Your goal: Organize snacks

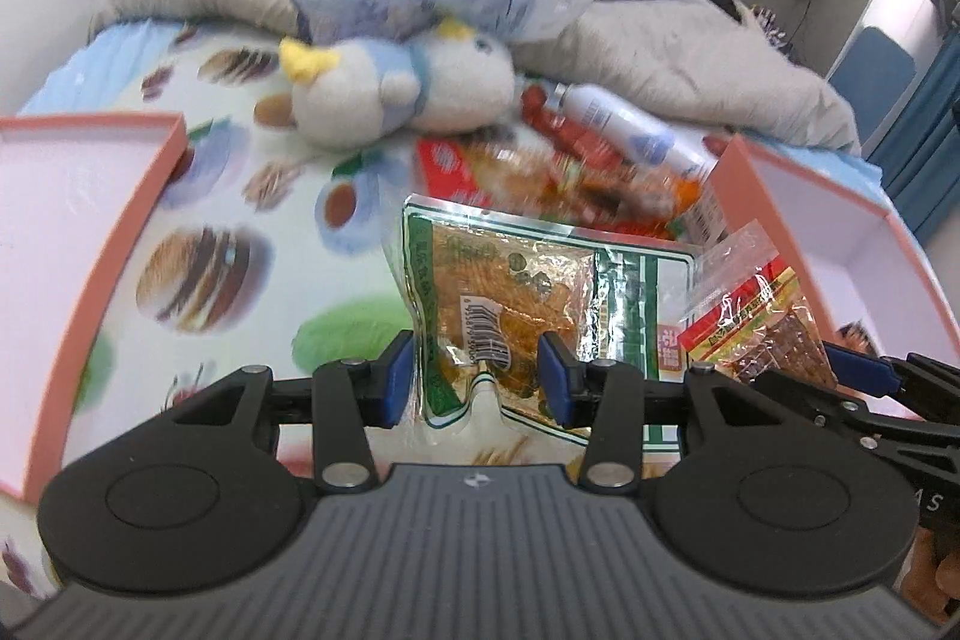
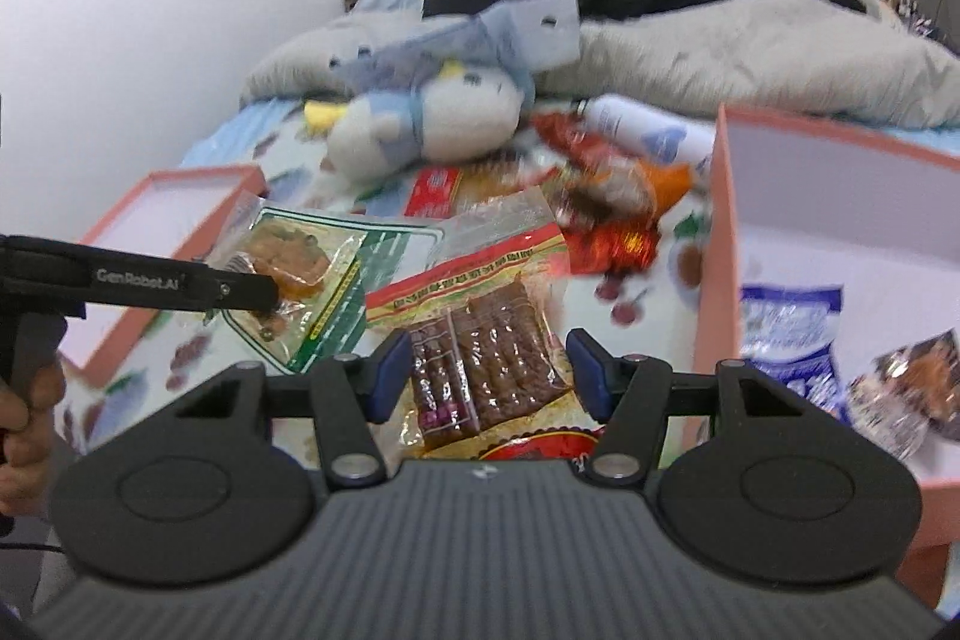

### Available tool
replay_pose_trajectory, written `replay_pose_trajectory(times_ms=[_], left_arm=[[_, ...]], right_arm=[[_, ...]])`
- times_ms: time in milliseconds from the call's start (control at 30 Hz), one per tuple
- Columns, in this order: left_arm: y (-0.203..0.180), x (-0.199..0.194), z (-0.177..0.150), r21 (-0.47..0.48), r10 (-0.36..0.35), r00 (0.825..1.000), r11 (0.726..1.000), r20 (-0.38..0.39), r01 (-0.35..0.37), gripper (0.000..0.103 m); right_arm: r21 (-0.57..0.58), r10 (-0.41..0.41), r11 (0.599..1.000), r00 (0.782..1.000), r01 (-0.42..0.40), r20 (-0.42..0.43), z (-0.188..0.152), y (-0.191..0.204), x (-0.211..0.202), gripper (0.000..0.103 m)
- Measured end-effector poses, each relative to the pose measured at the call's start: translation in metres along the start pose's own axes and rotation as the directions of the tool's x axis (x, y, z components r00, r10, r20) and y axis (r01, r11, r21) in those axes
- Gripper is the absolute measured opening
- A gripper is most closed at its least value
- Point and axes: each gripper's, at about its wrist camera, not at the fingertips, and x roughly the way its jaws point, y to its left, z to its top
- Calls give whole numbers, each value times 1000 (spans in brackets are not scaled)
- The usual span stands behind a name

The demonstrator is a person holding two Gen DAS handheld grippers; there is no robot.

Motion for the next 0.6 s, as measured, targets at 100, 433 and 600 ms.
replay_pose_trajectory(times_ms=[100,433,600], left_arm=[[-9,-11,14,3,-4,999,1000,34,4,49],[-15,-4,15,-8,-24,999,1000,32,24,34],[6,19,-6,-50,-35,999,998,-27,33,33]], right_arm=[[25,-1,1000,1000,0,27,15,-6,-11,9],[97,-27,995,1000,27,-2,0,-37,-7,12],[107,-6,994,998,12,-55,-28,-30,4,13]])
